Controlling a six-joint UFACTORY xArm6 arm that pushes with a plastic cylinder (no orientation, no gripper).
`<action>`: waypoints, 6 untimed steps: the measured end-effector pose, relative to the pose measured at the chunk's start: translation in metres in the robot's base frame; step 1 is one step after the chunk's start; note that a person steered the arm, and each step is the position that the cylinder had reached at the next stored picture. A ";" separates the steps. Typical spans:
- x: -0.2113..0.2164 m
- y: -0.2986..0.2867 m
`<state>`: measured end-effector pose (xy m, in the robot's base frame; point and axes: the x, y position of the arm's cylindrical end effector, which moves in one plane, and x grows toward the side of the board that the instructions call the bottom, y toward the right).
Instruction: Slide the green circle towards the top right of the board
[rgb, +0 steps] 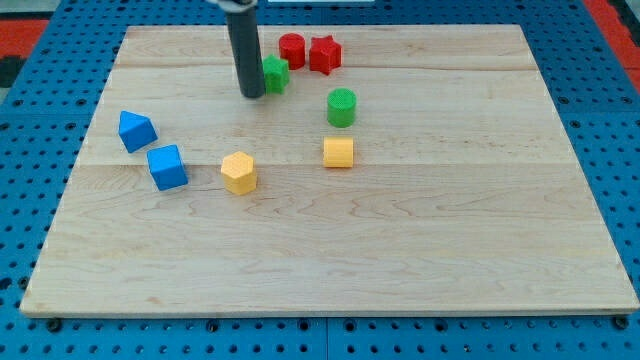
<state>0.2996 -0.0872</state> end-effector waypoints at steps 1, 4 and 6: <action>0.008 0.018; 0.031 0.031; 0.070 0.114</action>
